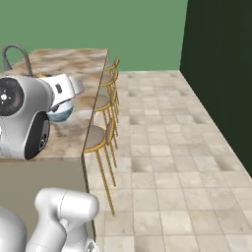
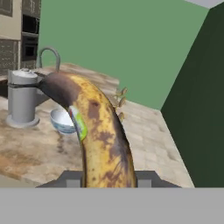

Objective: Retrieve the banana and pear from the fridge and place them into the bowl on the dining table.

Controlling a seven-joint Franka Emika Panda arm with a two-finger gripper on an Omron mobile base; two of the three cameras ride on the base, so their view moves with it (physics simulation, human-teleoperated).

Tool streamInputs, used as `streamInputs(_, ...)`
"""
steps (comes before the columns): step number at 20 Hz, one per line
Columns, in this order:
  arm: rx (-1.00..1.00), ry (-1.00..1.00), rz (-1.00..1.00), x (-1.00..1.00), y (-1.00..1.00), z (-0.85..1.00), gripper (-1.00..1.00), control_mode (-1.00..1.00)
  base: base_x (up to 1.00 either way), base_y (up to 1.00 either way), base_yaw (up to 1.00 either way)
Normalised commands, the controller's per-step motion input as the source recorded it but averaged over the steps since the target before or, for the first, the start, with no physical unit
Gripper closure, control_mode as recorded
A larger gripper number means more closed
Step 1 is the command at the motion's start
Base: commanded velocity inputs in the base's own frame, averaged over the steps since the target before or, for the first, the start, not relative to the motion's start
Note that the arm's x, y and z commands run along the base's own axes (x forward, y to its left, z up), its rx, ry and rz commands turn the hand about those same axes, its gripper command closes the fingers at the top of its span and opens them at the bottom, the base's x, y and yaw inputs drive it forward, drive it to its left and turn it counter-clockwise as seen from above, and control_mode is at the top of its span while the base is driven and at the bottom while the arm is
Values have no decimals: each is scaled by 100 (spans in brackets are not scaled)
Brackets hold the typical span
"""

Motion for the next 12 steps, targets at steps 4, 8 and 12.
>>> streamInputs(4, 0, 0, 0, 0, 0, 0, 100, 100, 56, -100, -1)
streamInputs(8, 0, 0, 0, 0, 0, 0, 100, 100, 68, -55, 7)
streamInputs(12, 0, 0, 0, 0, 0, 0, 100, 100, 65, -27, 31)
